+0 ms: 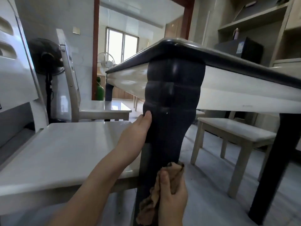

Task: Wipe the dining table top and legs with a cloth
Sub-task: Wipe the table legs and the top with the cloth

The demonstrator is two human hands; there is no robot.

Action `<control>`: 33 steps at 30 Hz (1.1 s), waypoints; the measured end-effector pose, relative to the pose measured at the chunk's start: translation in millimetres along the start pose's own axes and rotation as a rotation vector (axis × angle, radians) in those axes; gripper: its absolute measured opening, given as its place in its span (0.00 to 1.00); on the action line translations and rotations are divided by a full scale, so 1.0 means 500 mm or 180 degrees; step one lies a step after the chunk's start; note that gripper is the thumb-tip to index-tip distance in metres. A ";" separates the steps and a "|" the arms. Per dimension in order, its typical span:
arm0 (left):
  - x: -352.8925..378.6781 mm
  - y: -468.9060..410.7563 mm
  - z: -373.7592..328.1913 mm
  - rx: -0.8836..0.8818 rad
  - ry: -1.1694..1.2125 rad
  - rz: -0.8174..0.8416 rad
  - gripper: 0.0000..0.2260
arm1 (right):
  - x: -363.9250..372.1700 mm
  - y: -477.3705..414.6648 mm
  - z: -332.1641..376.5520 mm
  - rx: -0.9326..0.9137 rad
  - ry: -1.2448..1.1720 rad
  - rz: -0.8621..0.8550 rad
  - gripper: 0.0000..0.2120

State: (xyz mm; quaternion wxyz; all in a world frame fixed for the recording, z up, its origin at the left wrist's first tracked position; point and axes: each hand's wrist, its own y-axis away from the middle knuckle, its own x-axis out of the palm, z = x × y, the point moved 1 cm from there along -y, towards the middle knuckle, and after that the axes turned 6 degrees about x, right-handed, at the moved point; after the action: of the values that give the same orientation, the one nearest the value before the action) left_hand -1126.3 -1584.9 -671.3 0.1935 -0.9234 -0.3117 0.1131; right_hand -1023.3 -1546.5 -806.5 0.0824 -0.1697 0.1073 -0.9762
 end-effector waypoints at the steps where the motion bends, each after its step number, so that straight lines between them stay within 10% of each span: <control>1: -0.001 0.000 0.000 -0.0007 -0.0079 0.0016 0.21 | -0.022 0.022 -0.054 0.0178 0.0026 0.0008 0.34; 6: -0.011 0.033 0.027 0.0484 -0.0273 0.0402 0.22 | -0.066 0.064 -0.154 0.0685 0.0314 -0.0202 0.16; 15: -0.021 0.066 0.057 0.0612 -0.0111 0.0561 0.11 | 0.088 -0.019 0.109 -0.1401 0.0993 -0.1227 0.23; 23: -0.023 0.066 0.048 0.0653 -0.0072 0.0597 0.12 | -0.023 0.093 -0.135 0.0995 -0.0290 -0.1116 0.09; 33: -0.027 0.052 0.055 0.0766 -0.0086 0.0649 0.08 | 0.105 -0.080 0.214 -0.1536 0.0994 -0.1118 0.21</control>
State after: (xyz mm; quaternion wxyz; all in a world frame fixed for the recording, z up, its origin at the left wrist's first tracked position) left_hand -1132.0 -1604.4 -705.8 0.2861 -0.9187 -0.2031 0.1811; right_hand -1039.5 -1537.5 -682.0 -0.1470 -0.0486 0.3158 -0.9361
